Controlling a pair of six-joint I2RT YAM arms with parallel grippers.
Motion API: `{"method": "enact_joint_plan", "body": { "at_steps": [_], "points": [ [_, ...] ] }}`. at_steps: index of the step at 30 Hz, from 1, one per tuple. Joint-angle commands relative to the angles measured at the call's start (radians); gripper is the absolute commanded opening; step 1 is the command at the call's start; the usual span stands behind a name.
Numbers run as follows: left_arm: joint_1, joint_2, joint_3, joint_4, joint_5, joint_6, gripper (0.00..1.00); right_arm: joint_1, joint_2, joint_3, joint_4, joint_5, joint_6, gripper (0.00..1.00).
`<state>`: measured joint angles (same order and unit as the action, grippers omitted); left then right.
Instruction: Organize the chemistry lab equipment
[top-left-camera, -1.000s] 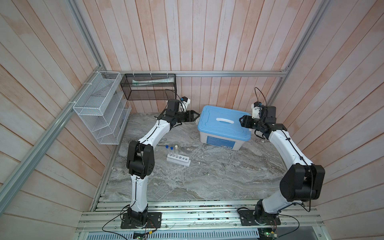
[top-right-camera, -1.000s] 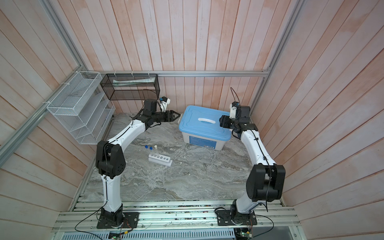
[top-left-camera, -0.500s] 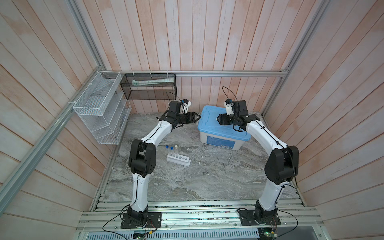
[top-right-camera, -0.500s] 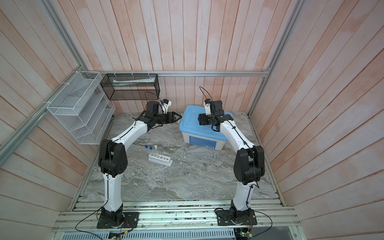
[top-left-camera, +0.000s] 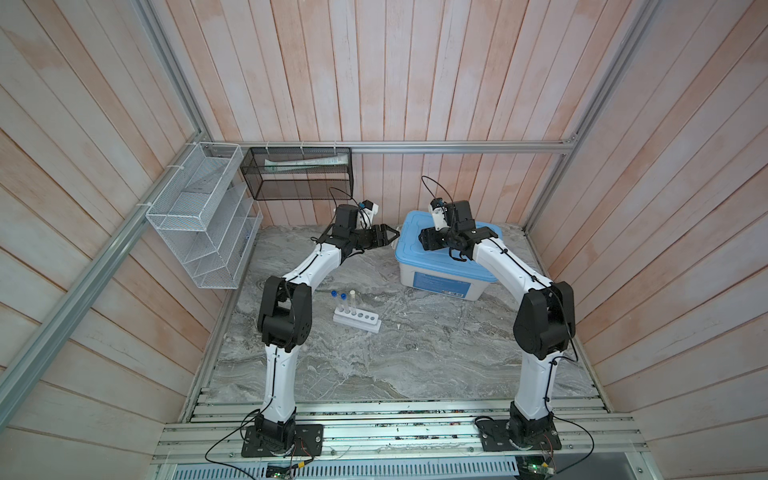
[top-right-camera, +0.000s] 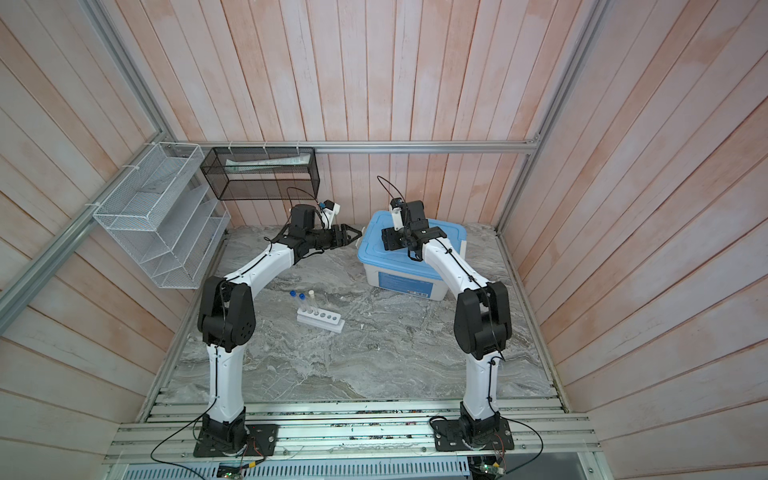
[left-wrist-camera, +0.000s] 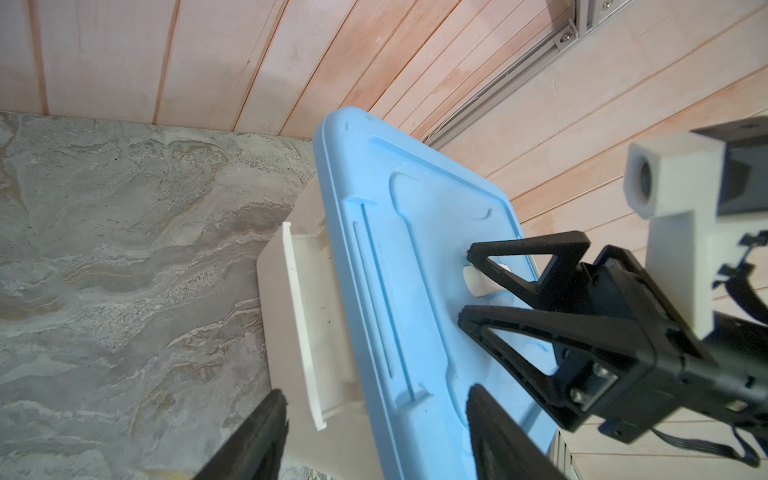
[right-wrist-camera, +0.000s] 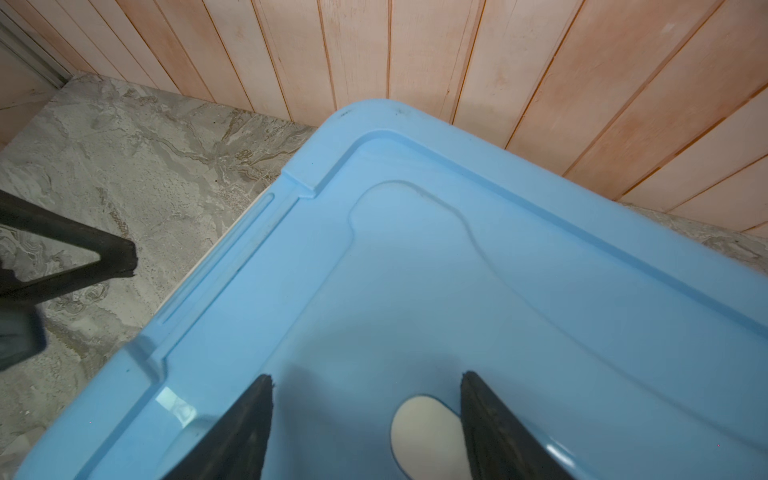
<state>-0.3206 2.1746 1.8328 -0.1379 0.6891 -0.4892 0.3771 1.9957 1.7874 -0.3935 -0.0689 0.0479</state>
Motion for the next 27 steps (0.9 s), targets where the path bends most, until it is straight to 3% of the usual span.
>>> {"method": "enact_joint_plan", "body": {
  "at_steps": [1,16,27],
  "points": [
    [0.005,0.027,0.003,0.060,0.040,-0.019,0.72,0.012,0.037,-0.027,-0.033,0.021,-0.005,0.71],
    [0.005,0.104,0.064,0.117,0.088,-0.089,0.76,0.035,0.011,-0.194,0.019,0.015,0.015,0.71],
    [0.002,0.202,0.157,0.138,0.124,-0.150,0.78,0.037,0.002,-0.216,0.019,0.009,0.023,0.71]
  ]
}}
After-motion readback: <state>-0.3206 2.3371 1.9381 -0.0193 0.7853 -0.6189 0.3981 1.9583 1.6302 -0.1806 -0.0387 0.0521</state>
